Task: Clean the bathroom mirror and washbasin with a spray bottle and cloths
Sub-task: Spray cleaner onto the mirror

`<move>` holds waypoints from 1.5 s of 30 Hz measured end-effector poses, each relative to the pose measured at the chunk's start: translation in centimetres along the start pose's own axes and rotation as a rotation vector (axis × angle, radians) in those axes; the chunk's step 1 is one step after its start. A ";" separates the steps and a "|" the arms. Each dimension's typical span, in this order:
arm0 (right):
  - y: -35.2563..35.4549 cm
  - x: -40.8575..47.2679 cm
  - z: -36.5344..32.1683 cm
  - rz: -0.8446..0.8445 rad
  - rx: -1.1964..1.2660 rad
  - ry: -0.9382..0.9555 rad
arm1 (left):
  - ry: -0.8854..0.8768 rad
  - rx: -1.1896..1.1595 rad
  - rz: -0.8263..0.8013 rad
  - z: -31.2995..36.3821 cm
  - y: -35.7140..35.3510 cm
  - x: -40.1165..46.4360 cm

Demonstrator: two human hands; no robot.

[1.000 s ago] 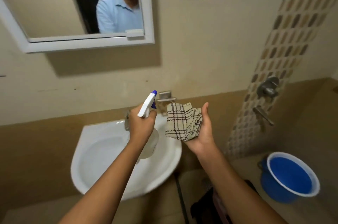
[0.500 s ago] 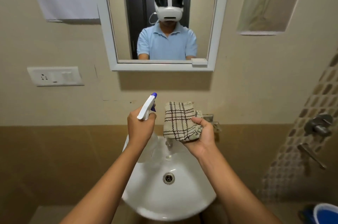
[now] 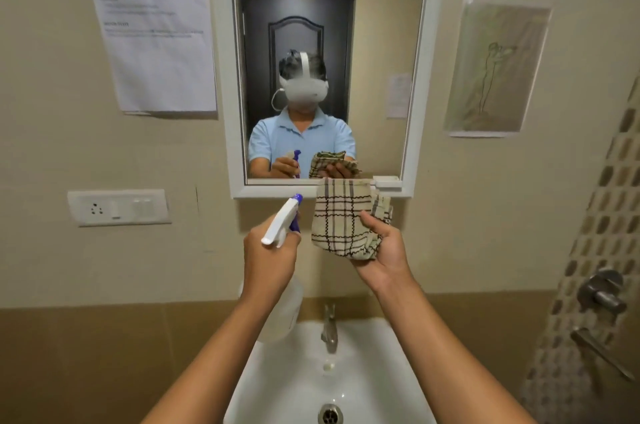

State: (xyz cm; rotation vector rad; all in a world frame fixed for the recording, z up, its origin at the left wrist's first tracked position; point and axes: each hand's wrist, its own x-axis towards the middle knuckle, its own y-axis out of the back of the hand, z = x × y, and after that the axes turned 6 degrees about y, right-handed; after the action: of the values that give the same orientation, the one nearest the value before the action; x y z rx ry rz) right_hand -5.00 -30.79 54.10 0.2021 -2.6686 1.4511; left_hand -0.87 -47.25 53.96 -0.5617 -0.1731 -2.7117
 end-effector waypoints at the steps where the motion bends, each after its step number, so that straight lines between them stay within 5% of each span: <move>1: -0.8 0.8 -0.7 -0.017 0.000 0.013 | -0.012 -0.008 -0.006 0.8 -0.2 0.2; 17: -10.3 8.8 -9.4 -0.248 -0.051 0.157 | -0.304 0.086 0.038 10.3 -5.9 3.8; 45: -11.0 12.3 -10.5 -0.257 -0.114 0.201 | -0.303 0.154 0.093 9.6 -6.7 4.7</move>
State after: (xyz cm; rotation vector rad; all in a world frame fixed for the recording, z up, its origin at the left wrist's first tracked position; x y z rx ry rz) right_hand -15.10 -28.77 70.71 0.3540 -2.4491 1.1732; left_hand -3.90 -40.77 64.30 -0.9069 -0.4195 -2.4835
